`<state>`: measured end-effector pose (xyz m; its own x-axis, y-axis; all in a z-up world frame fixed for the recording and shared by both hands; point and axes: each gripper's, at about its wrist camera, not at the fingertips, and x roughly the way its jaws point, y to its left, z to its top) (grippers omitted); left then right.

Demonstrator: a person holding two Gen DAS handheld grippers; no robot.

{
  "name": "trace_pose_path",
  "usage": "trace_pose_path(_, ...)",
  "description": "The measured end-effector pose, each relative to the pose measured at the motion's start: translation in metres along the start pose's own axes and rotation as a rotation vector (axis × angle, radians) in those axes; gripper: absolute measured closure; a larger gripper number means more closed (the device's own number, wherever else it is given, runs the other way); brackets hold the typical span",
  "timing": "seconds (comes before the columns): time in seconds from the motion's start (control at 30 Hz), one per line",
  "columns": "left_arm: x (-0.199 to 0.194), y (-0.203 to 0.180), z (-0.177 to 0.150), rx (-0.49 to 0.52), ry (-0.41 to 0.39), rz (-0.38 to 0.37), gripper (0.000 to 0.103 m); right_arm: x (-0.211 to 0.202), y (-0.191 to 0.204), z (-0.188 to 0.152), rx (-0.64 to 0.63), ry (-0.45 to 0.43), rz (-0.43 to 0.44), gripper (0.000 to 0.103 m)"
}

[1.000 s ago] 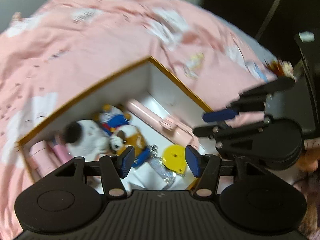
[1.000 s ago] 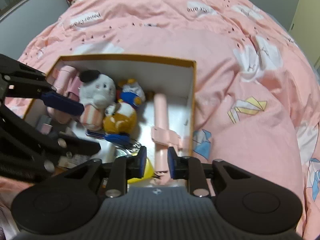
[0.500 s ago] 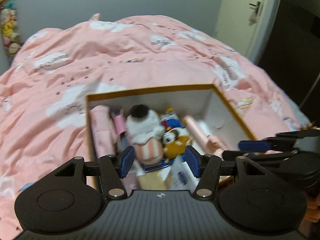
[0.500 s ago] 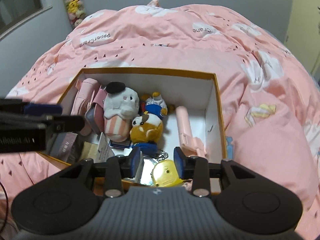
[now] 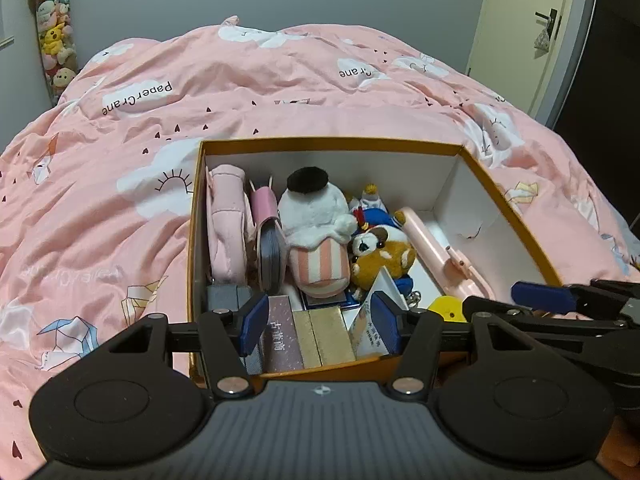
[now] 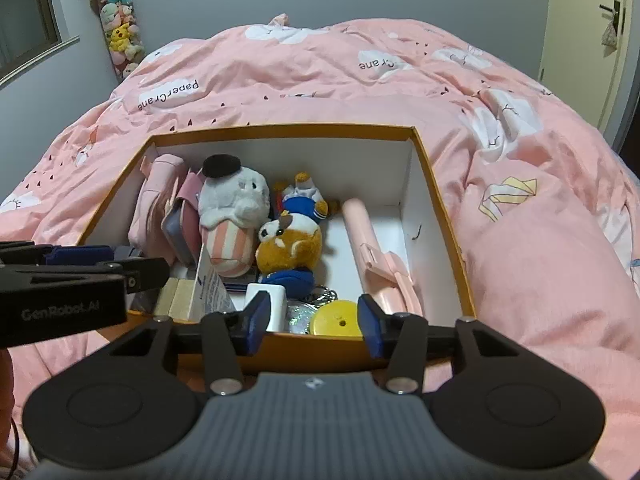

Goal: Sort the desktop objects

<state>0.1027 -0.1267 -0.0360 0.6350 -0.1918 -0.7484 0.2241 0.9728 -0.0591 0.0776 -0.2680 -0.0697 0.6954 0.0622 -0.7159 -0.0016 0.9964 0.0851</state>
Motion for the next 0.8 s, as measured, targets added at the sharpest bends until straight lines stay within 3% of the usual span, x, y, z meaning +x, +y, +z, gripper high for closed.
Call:
trace_pose_path(0.13,0.009,0.0,-0.005,-0.004,0.033,0.002,0.037,0.0,0.0,-0.004,0.0,-0.019,-0.008,0.051)
trace_pose_path(0.47,0.012,-0.007,-0.01,0.043,0.026,0.028,0.026,0.003,-0.001,-0.006,0.006,-0.016,-0.012,0.05)
trace_pose_path(0.8,0.014,-0.003,-0.01,0.014,0.042,0.015,0.017,0.002,-0.003,-0.009,0.005,-0.019,-0.026,0.047)
